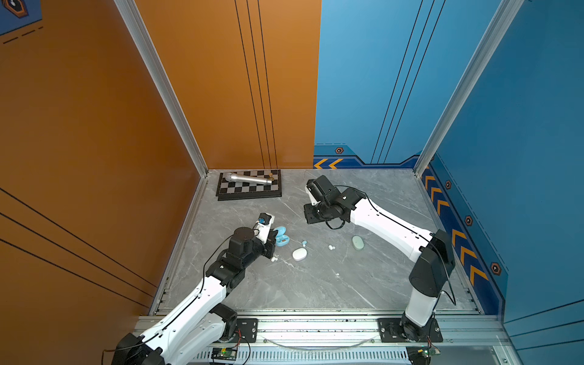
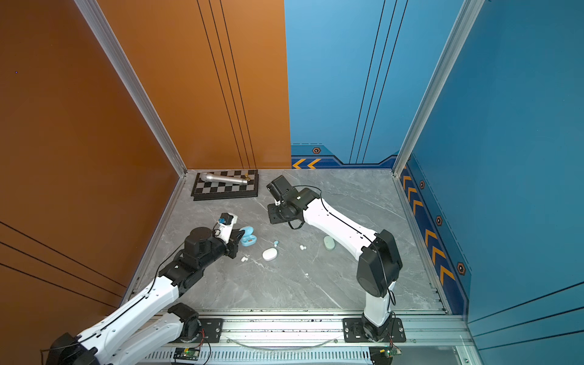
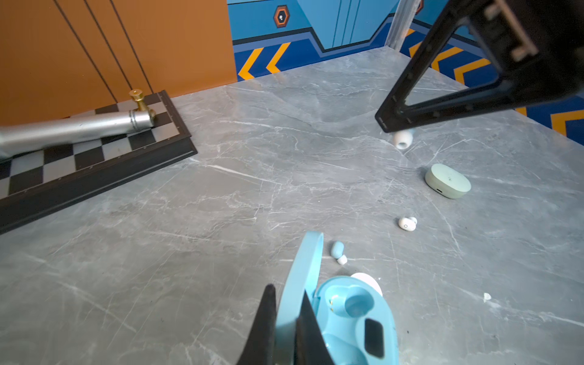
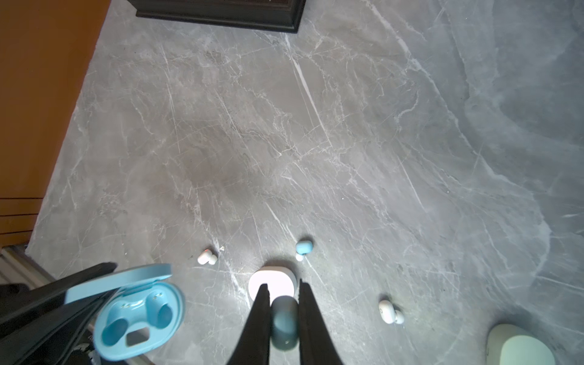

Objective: Insert wireless bluetooth earbuds into charging case
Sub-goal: Pick up the wireless bluetooth earbud from the center of the table, then insert the wireless bluetooth earbud into the charging case.

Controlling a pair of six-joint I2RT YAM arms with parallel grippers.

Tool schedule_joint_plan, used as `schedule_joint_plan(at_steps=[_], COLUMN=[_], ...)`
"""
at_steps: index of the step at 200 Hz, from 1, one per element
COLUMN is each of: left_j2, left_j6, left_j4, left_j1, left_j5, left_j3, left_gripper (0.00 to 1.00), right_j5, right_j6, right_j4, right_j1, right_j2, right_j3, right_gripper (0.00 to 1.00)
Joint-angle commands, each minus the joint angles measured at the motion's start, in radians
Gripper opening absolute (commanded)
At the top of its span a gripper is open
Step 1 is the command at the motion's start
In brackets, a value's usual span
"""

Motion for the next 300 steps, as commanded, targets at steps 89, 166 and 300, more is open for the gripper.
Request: schedule_joint_plan(at_steps=[89,166,300], left_j2=[0.192,0.194,0.222], left_j6=[0.029,0.028,0.016], left_j4=[0.205,0.205,0.229], left_j1=[-0.120,-0.129,-0.128], left_j5=[0.019,0.020,-0.001], left_j3=[0.142,0.143,0.166], left_gripper=[0.00,0.00,0.00], right_j5=[-0.046,-0.057,-0.073], right_j6=[0.047,0.080,0.064], right_j4=[-0.001,0.038,0.052], right_j1=[0.047,0.031,0.036], right_j2=[-0.103,-0.097,-0.088], right_j3=[-0.097,-0.090,-0.115], right_gripper=[0.10,0.10,0.15])
